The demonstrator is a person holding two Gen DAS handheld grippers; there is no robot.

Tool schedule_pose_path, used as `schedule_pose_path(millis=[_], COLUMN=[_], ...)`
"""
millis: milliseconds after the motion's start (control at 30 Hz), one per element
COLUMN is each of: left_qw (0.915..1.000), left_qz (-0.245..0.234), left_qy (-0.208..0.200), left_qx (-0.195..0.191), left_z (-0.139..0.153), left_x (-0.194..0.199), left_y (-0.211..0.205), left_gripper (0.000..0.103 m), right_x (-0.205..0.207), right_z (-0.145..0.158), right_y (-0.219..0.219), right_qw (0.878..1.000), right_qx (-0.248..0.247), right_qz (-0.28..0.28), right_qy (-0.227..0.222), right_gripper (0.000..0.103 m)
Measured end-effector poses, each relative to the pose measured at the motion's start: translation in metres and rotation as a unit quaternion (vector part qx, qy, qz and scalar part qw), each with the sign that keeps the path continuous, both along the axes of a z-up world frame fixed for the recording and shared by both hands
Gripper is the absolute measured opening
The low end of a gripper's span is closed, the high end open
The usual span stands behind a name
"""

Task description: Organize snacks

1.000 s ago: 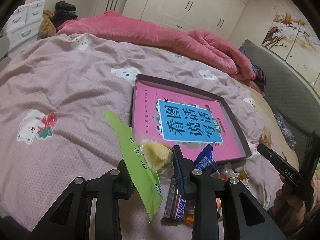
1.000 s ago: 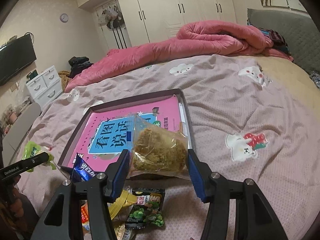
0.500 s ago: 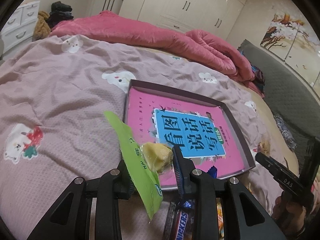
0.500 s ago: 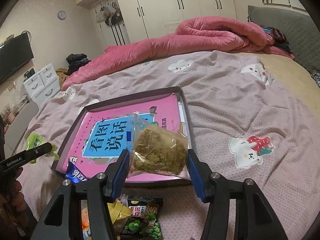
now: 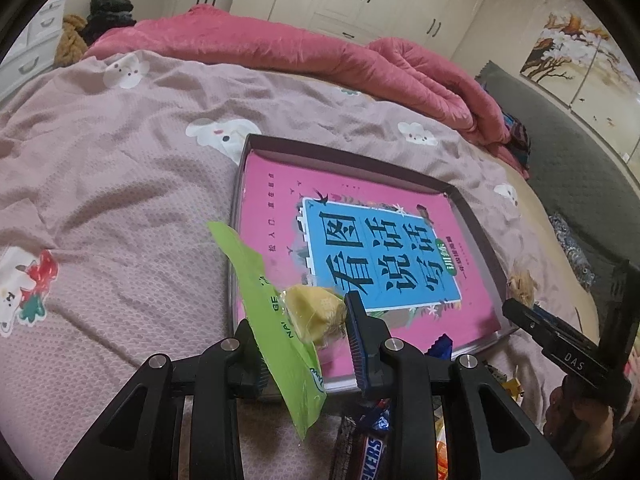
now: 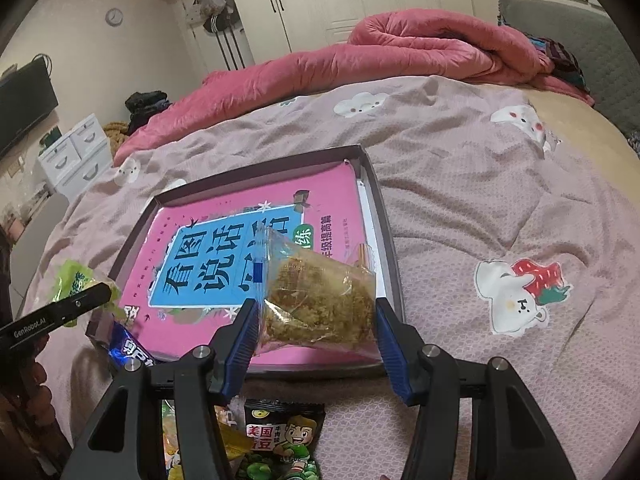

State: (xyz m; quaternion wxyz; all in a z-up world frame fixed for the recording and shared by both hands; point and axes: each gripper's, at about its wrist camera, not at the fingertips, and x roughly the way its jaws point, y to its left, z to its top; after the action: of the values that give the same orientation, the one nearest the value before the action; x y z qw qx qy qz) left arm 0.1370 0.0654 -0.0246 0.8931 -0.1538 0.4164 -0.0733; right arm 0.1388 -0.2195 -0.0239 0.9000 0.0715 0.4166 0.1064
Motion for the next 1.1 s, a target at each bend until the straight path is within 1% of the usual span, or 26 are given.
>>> schedule_pose_path(millis=[133,233,333,600,800,1100], left_qw=[1.0000,0.9999,0.9999,0.9997,0.9996,0.9992], left_qz=[-0.007,-0.009,-0.012,-0.021,-0.023,-0.034], left_qy=[0.003,0.007,0.010,0.016,0.017,0.022], left_qx=[0.000,0.002,0.002,0.003,0.005,0.006], left_z=[-0.002,-0.005,-0.007,-0.011,-0.013,-0.016], left_x=[0.002,0.003,0.005,0.007,0.008,0.009], left_y=[-0.002,-0.004,-0.005,-0.010,-0.011,-0.015], left_gripper=[0.033,0.033,0.033,0.033,0.033,0.033], right_x=[0.000,-0.002,-0.001,0.001,0.004,0.003], right_z=[0.000,0.000,-0.002,-0.008,-0.013,-0.013], right_y=[0.003,0.006,0.011,0.013,0.013,0.011], right_qw=[1.000,1.000,1.000,1.000,0.999,0.999], right_qx=[-0.001,0.010,-0.003,-0.014,-0.037,-0.035], right_qz=[0.009,0.023,0.028,0.022,0.011,0.010], right_qy=[0.000,-0.002,0.002,0.011,0.016,0.016], right_gripper=[0.057,0.057,0.057,0.058,0.059,0.062])
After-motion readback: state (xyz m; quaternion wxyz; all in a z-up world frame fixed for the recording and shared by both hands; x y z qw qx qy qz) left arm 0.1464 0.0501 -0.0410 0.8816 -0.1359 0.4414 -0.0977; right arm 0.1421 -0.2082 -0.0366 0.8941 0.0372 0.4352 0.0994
